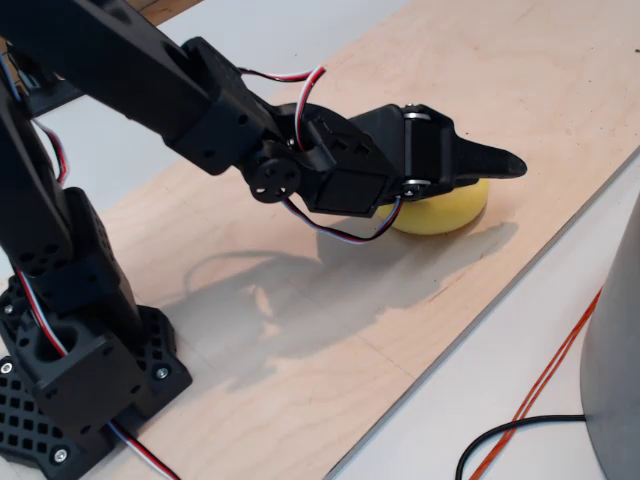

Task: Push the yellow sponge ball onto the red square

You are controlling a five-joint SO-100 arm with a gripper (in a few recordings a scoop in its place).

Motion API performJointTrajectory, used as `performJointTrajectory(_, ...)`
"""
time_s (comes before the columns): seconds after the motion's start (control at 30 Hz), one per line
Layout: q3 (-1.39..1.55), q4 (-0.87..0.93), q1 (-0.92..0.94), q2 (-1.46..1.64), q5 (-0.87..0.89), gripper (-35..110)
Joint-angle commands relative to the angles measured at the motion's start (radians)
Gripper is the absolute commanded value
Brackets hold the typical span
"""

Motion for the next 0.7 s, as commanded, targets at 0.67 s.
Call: performJointTrajectory(0.67, 0.008, -0.210, -0.147, -0.097, 0.161, 21)
